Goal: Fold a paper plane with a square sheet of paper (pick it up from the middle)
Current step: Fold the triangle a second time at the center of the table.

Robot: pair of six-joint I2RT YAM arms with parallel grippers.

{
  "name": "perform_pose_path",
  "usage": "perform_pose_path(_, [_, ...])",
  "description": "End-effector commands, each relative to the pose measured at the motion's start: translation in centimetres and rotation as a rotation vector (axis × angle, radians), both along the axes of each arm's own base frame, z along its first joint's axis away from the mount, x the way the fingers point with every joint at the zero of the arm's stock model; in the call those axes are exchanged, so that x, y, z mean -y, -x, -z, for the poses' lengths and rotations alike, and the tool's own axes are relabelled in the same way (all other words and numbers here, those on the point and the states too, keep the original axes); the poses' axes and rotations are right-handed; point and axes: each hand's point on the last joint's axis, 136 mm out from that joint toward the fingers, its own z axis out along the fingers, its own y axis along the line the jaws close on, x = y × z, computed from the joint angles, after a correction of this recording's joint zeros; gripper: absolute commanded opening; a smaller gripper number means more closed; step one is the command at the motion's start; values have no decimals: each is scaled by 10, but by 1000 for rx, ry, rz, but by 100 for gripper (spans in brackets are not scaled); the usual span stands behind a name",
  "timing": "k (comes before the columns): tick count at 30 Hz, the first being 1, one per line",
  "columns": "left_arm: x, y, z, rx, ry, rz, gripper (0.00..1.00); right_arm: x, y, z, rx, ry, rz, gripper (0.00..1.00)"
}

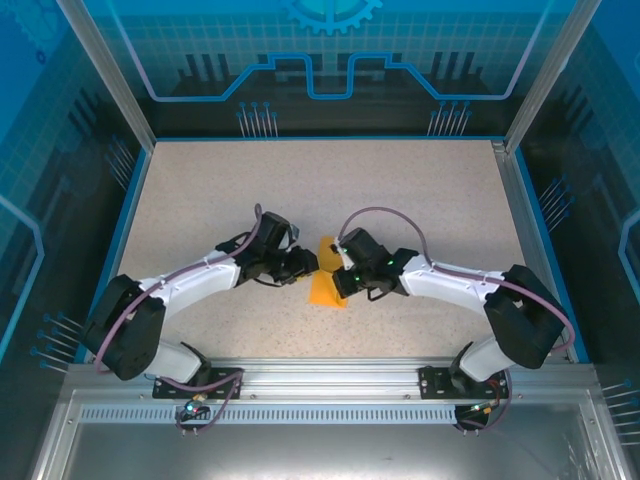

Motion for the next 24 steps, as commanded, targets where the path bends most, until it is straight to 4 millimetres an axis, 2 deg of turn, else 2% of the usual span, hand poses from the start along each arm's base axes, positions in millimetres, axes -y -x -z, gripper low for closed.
perform_pose_path(1, [-1,22,22,-47,-76,18,20,-14,7,-12,-78,-165,-63,0])
perform_pose_path(3, [2,27,31,-61,-81,22,18,-11,4,-11,-96,-195,-53,0])
perform_pose_path(8, [12,24,42,-75,-89,34,15,-1,1,-6,-128,-220,-23,0])
perform_pose_path(13, [11,23,57,-111,-141,41,14,5,1,0,-137,-207,-7,0])
perform_pose_path(19, [3,28,81,-165,-208,29,12,5,-1,4,-151,-204,-1,0])
perform_pose_path(24, [-16,28,93,-181,-329,3,10,8,-10,8,-164,-183,27,0])
